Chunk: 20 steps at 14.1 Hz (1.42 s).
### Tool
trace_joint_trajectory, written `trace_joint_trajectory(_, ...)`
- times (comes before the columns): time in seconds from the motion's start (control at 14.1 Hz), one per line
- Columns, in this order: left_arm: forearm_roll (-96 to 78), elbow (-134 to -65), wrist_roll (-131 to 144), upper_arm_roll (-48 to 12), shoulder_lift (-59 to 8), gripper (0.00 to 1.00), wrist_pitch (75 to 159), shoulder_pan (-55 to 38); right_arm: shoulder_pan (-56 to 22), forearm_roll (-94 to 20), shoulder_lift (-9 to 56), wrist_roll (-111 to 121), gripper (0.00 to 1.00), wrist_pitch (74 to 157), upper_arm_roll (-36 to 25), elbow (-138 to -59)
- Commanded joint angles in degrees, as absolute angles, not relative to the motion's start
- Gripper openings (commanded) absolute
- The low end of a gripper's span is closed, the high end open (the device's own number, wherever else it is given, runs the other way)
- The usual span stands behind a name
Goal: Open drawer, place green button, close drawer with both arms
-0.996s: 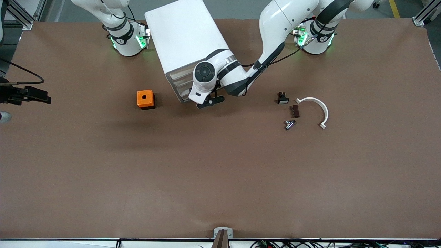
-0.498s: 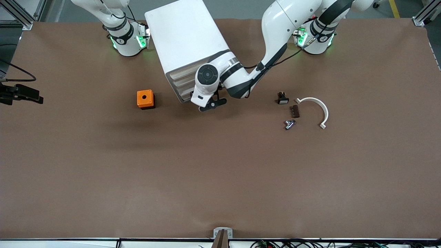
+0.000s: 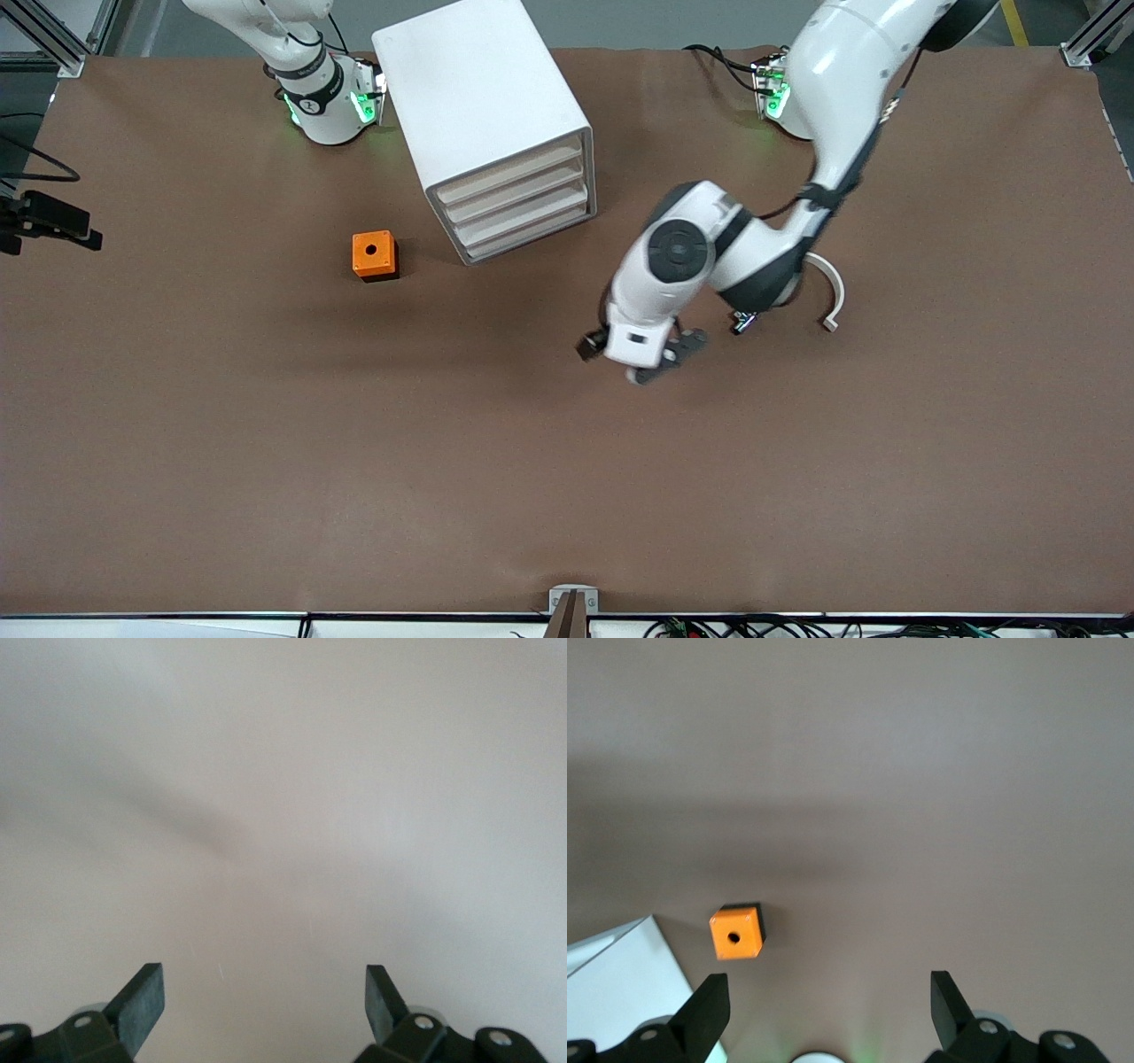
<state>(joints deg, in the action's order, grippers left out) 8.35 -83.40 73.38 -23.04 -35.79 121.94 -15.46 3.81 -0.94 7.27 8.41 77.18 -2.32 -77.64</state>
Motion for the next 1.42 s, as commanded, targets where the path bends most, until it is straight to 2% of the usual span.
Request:
trace_joint_trajectory(0.0,10.6,-85.1,73.6,-23.6,-29.6,1.0,118.1,-9.5,4.4,-2.2,4.8,9.2,1.0,75.1,-2.1,-78.5)
trace_joint_trajectory(0.36,11.7,-85.0,59.7,-23.7,-21.1,1.0,108.6,2.4,5.7,-1.7,4.8,9.1,1.0,74.3,-2.4,-78.3)
trace_joint_trajectory(0.57,11.3,-85.0,47.5,-23.7,-16.1,1.0,102.8,7.4,5.7,-1.6,4.0,9.1,1.0,72.5,-2.4,-79.1)
trace_joint_trajectory(0.71,10.9,-85.1,41.6,-23.3,-12.8,1.0,100.4,8.1,5.3,-1.6,1.9,9.0,1.0,74.9,-2.3,-81.4)
trace_joint_trajectory(0.92,10.0,-85.6,31.0,-17.0,-7.3,1.0,94.0,5.3,5.3,-2.2,-1.8,9.1,1.0,79.8,-3.7,-86.5)
trace_joint_trajectory(1.21,1.3,-85.8,15.3,-2.1,-1.0,1.0,87.2,-1.0,3.1,-2.3,-2.8,9.2,1.0,80.5,-5.3,-86.7)
trace_joint_trajectory(1.35,-0.2,-86.6,7.9,2.4,0.9,1.0,85.4,-3.2,2.7,-2.3,-4.6,9.9,1.0,82.0,-5.2,-88.8)
